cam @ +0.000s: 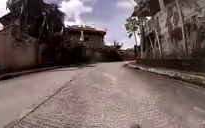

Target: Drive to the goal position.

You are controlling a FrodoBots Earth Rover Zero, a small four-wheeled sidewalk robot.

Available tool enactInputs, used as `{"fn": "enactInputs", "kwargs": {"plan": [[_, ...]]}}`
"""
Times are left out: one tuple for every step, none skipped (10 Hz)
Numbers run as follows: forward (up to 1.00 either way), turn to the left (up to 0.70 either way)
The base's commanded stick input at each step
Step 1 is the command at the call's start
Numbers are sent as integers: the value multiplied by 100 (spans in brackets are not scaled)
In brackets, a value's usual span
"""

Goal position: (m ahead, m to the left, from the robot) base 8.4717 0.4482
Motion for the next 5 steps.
{"fn": "enactInputs", "kwargs": {"plan": [[70,0],[70,0],[70,0],[70,0],[70,0]]}}
